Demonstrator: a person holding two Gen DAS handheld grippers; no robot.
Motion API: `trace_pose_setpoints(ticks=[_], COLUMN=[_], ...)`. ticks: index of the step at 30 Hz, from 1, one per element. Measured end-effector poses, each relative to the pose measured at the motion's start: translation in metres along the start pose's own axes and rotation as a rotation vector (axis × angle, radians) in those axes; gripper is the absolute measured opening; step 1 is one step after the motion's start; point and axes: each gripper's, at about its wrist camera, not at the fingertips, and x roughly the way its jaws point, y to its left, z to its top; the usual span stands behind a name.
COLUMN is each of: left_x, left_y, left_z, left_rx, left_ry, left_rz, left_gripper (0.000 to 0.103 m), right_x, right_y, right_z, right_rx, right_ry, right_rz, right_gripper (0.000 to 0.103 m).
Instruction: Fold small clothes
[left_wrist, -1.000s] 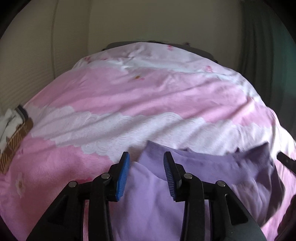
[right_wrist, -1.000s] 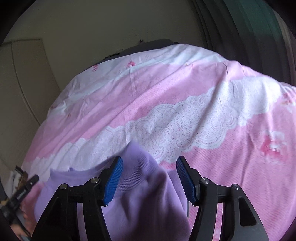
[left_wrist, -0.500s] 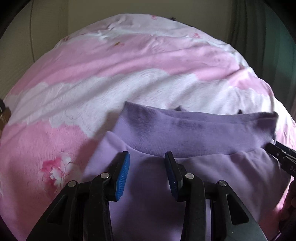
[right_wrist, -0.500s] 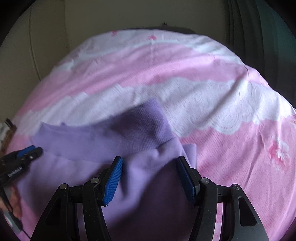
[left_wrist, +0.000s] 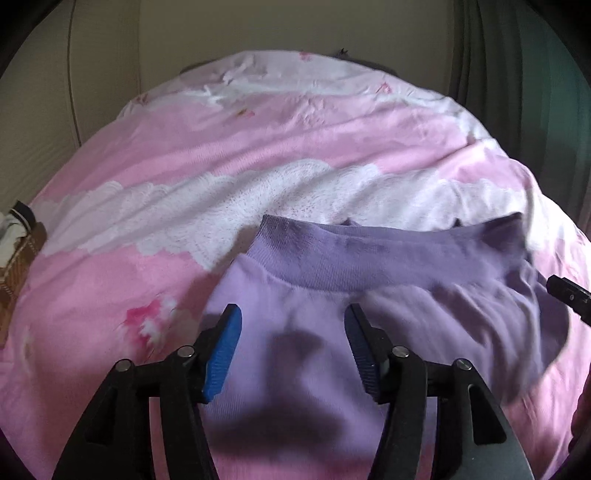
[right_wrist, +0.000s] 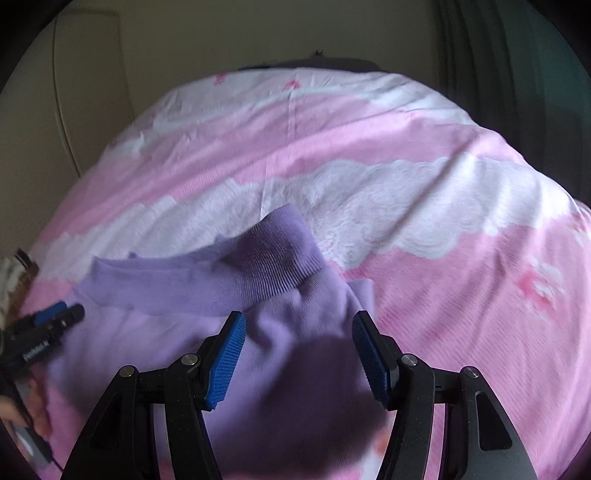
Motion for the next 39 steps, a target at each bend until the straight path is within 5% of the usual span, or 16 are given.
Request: trace_pose_setpoints(ticks=[8, 14, 22, 28, 39], left_x=[-0.029, -0.017, -0.023, -0.040, -0.039], left_y=[0.004, 0.012, 0.010, -0.011, -0.131], left_z=[-0.042, -0.057, -0.059, -0.048, -0.016], left_rx=[-0.020, -0.043, -0.041, 0.016, 0.039], left_ry=[0.019, 0.044, 0.027, 0.004, -0.001], left_rz=[0.037, 0.058, 0.059, 0.020, -0.054], left_gripper=[0.062, 0.071, 0.069, 0.068, 0.068], right_x=[-0.038, -0.023, -0.017, -0.039, -0.027], right_y=[-0.021, -0.035, -0.031, -0.049, -0.076], right_z=[-0.037, -0.054, -0.062, -0.040, -0.031], right_rx=[0.098, 0.114, 0.073, 0.112, -0.043], right_ry=[0.015, 0.082, 0.104, -0.031, 0.072], right_rz=[0.019, -0.057, -0.103, 0.156, 0.459], right_gripper=[0.069, 0.069, 0.069, 0.070, 0.070])
